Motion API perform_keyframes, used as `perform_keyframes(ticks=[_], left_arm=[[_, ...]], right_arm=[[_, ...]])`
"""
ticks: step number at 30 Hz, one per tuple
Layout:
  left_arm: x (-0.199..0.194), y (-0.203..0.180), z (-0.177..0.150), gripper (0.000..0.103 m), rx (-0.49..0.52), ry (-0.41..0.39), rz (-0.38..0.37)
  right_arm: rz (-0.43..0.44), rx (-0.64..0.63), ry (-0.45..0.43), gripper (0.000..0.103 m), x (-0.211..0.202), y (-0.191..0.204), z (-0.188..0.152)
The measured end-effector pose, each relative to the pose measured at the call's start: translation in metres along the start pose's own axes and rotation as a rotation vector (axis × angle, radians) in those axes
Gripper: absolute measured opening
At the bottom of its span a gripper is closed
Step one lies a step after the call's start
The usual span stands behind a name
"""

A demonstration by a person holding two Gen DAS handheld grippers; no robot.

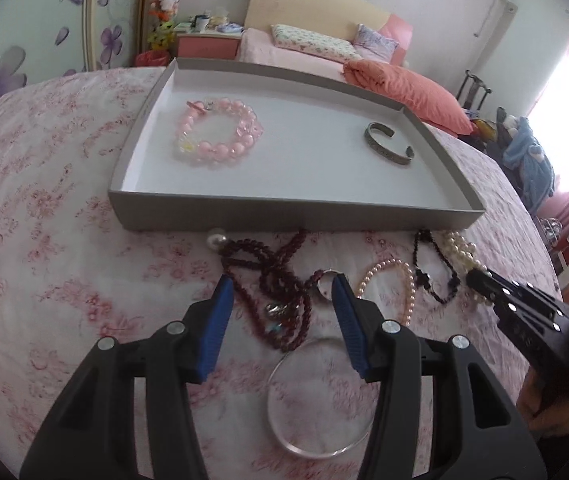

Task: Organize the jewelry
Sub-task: 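Close left tool on the dark red bead bracelet while right tool holds the pearl bracelet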

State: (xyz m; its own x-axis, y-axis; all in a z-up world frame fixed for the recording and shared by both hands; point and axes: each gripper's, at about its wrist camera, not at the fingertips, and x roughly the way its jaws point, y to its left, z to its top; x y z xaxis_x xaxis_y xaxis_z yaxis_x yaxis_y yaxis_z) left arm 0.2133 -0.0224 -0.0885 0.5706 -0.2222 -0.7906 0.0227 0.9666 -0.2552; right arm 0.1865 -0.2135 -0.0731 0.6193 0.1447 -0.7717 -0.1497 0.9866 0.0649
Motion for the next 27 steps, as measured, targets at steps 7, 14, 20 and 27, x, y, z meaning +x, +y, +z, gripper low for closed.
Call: perform_keyframes(ticks=[7, 14, 20, 27], left_arm=[[0.006, -0.005, 0.002, 0.023, -0.025, -0.002, 0.023], [0.007, -0.016, -0.001, 0.017, 0.048, -0.010, 0.095], [0.010, -0.027, -0.002, 0.024, 0.110, -0.010, 0.139], [0.006, -0.017, -0.003, 0.011, 0.109, -0.026, 0.101]], right_arm=[[0.002, 0.001, 0.000, 0.011, 0.000, 0.000, 0.000], [0.003, 0.002, 0.001, 0.011, 0.000, 0.000, 0.000], [0.003, 0.002, 0.001, 0.011, 0.000, 0.000, 0.000], [0.004, 0.002, 0.002, 0.011, 0.000, 0.000, 0.001]])
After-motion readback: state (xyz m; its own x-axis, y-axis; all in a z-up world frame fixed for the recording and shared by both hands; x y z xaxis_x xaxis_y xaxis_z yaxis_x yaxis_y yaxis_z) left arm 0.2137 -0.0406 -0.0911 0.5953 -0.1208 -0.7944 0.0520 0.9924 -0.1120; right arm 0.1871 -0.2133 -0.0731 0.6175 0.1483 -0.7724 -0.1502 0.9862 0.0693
